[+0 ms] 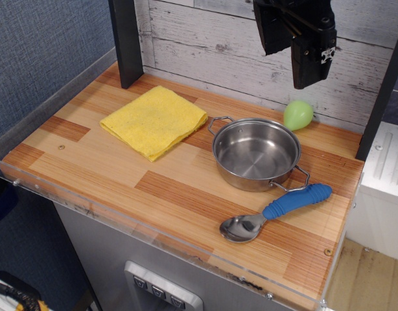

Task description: Pick up the blue spoon and place it on the yellow cloth

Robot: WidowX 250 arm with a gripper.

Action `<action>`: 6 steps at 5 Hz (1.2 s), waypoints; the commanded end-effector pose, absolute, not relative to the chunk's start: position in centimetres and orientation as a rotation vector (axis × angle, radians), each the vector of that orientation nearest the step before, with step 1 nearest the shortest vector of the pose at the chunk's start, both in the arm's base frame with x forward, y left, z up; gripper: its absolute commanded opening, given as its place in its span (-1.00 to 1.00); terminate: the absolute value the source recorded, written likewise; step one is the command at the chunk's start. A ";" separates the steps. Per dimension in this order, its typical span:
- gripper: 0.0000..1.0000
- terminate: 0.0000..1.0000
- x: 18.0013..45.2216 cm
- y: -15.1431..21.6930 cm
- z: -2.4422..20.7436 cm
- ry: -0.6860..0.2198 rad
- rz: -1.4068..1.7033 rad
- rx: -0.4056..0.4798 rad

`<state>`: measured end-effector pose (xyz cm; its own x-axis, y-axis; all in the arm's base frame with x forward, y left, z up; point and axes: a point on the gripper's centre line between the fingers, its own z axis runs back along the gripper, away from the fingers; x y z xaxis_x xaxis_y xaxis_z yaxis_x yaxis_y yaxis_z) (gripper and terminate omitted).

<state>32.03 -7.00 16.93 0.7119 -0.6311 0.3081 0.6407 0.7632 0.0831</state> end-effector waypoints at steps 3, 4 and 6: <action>1.00 -1.00 29.1 -7.7 15.4 -0.306 -0.708 -0.005; 1.00 -1.00 27.6 -7.8 15.0 -0.323 -0.706 0.011; 1.00 -1.00 24.1 -7.1 12.6 -0.365 -0.645 -0.040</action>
<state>23.68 -7.07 11.78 0.7537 -0.5763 0.3160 0.5913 0.8045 0.0571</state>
